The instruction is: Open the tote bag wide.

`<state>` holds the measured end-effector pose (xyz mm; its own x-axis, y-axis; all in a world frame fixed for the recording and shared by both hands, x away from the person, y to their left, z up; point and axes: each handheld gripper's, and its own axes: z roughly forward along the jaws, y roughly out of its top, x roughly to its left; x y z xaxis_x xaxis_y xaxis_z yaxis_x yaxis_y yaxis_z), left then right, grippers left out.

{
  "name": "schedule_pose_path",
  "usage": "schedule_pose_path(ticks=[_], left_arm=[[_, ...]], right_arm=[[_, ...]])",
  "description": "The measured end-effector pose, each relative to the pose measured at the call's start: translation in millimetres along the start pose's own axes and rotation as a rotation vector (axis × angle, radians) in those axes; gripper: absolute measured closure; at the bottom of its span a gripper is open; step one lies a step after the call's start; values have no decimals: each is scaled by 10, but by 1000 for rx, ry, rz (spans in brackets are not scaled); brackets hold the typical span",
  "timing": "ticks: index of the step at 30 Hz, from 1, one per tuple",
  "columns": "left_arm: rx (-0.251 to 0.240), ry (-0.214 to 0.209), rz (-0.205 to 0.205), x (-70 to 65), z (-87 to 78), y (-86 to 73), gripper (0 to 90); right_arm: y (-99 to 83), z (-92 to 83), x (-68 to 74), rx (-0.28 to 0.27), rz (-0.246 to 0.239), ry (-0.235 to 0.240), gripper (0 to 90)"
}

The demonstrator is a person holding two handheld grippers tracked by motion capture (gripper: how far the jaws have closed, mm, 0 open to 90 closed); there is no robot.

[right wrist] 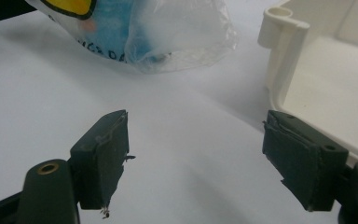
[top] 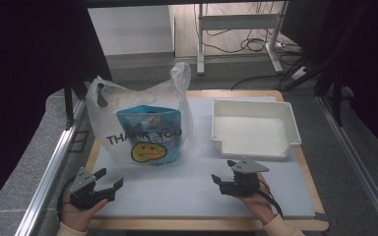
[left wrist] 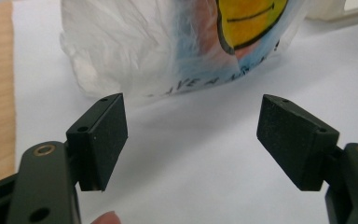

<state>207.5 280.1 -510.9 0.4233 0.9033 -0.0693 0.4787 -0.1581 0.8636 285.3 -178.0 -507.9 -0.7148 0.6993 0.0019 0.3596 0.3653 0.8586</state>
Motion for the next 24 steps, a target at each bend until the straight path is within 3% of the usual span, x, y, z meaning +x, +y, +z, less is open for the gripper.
schedule_pose_path(ticks=[12, 17, 21, 24], left_arm=[[16, -17, -2, -3, -36, 10, 285], [17, -19, -16, 23, -36, 18, 293], [9, -15, -15, 29, -58, 37, 294], [-2, -14, -26, 47, -83, 52, 294]], right_arm=[[1, 1, -18, 2, -22, -25, 233], [8, 18, 31, -3, -57, -15, 233], [-5, 24, 29, 6, -55, -15, 234], [-9, 31, 2, 10, -20, -6, 239]])
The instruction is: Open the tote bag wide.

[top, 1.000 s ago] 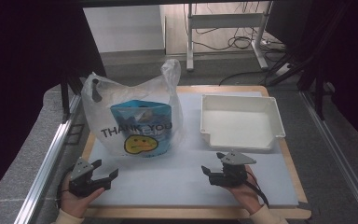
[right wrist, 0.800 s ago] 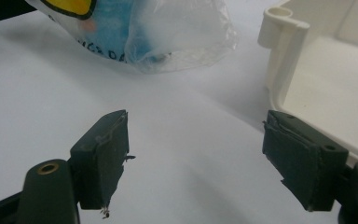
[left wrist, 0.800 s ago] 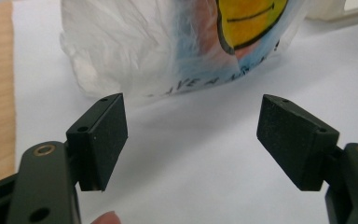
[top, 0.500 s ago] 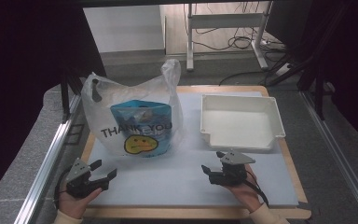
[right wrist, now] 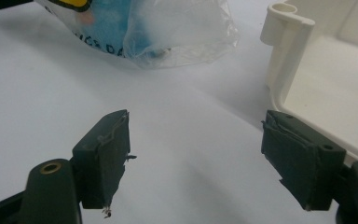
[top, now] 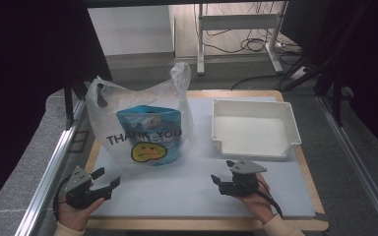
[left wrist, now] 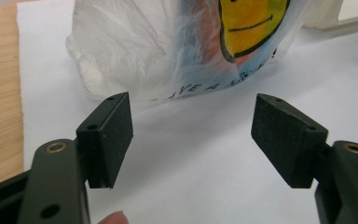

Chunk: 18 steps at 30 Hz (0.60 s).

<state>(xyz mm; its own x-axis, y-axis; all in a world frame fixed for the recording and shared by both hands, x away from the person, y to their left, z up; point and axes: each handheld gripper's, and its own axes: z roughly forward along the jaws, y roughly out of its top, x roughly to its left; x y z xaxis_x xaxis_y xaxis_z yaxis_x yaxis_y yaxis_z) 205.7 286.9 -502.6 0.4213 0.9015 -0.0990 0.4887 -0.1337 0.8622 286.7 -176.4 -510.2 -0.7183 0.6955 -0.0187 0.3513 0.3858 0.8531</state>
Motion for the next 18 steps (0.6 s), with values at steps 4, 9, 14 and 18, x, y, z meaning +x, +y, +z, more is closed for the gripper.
schedule_pose_path(ticks=[4, 9, 14, 18], left_arm=[[-18, 14, -11, 9, -39, 44, 289], [-26, 10, -7, -8, -92, 90, 289], [-31, 12, -8, -10, -138, 151, 293], [-28, 16, -15, 6, -177, 203, 291]], right_arm=[[4, 10, -33, -10, 26, 8, 245], [20, 23, -43, -13, 31, 12, 246], [21, 42, -37, -11, 26, 14, 246], [21, 50, -52, -10, 37, 11, 246]])
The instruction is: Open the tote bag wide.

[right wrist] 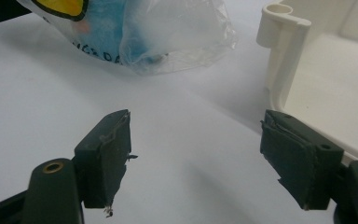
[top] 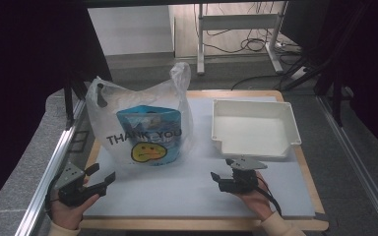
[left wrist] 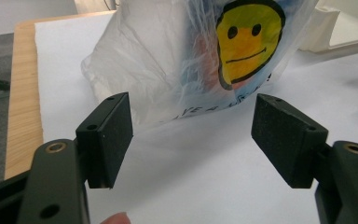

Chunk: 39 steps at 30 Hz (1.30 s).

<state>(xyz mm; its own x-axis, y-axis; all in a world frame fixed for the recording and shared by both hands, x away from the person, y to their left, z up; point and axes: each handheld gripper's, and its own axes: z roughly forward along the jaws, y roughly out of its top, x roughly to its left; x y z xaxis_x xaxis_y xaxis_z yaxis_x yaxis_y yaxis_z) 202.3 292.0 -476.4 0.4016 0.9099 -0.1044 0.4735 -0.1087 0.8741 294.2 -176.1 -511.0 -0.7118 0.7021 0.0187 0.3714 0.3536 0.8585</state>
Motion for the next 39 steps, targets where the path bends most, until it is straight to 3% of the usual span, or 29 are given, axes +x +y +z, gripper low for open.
schedule_pose_path(ticks=[19, 26, 39], left_arm=[[-55, 15, -28, 201, -232, 348, 296], [-52, 15, -26, 270, -205, 508, 299], [-62, 7, 0, 393, -94, 951, 328]], right_arm=[[0, 4, 34, 13, -4, -11, 246], [3, 24, 52, 18, -1, -12, 246], [-9, 16, 19, 22, 4, -24, 246]])
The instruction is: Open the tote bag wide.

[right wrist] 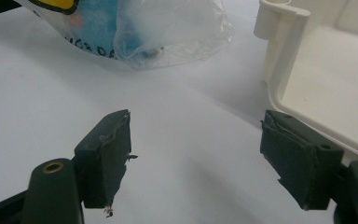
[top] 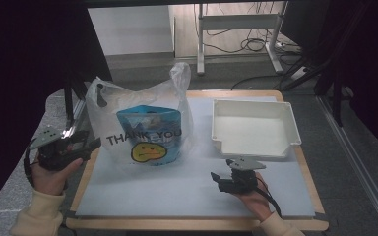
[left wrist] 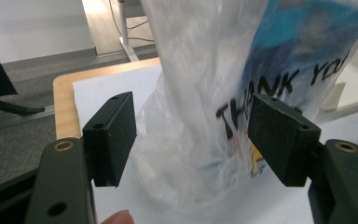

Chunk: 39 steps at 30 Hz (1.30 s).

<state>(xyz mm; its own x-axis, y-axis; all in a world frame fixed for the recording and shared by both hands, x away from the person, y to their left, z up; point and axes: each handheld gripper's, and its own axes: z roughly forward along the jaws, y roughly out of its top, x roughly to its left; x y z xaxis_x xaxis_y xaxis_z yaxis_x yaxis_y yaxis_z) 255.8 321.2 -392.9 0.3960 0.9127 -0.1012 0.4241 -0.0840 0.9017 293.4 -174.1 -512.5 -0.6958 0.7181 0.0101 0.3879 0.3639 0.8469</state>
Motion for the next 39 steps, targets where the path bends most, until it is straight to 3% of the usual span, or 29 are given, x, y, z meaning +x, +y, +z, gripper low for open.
schedule_pose_path(ticks=[11, 17, 24, 27, 32, 39], left_arm=[[-2, -3, 7, 85, 132, 276, 377], [-2, -11, 6, 121, 209, 355, 452], [7, -40, 12, 87, 262, 366, 750], [-3, -57, 11, 74, 264, 362, 828], [-24, -58, 17, 39, 234, 327, 883], [-73, -55, 19, 6, 139, 283, 893]], right_arm=[[-2, 1, -6, 3, 20, 12, 246], [-2, -3, -14, 7, 16, 5, 246], [-3, -11, -27, 7, 15, -3, 246], [-3, -11, -24, 7, 15, -4, 246], [-5, -12, -31, 10, 15, -9, 246], [0, -13, -34, 6, 14, -13, 251]])
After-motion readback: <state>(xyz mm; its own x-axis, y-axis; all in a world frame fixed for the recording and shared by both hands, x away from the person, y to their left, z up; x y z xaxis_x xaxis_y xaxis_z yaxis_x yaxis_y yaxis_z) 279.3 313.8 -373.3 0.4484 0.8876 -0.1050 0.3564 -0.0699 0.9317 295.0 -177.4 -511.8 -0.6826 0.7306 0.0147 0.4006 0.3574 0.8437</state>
